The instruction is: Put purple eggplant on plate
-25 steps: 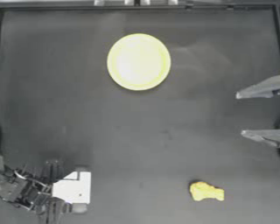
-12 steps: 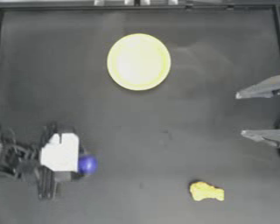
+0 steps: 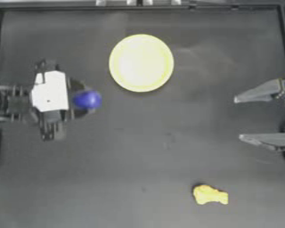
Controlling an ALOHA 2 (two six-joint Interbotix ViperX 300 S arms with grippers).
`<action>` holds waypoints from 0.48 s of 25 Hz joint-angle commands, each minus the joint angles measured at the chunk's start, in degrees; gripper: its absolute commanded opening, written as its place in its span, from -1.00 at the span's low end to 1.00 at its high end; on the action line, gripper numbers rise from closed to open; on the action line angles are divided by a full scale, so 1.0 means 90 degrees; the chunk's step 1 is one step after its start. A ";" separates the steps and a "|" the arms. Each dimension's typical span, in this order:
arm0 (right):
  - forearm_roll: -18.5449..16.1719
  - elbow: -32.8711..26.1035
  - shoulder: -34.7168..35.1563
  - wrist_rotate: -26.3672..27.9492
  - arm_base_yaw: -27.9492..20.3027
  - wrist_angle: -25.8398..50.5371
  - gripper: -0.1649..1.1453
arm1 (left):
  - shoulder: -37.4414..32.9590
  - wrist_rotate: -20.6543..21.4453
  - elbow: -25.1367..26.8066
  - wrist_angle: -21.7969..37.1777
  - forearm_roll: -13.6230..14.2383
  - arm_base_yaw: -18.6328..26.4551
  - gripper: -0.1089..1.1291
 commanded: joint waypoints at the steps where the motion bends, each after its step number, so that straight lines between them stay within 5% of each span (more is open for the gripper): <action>1: 0.0020 -0.0146 0.0068 0.0000 0.0000 -0.0078 0.77 | 0.0195 0.0508 -0.0439 -0.0205 -0.0020 0.0625 -0.21; 12: 0.0078 -0.0117 0.0146 0.0000 0.0010 -0.0137 0.77 | 0.1787 0.1328 -0.1211 -0.0938 -0.0273 0.1875 -0.21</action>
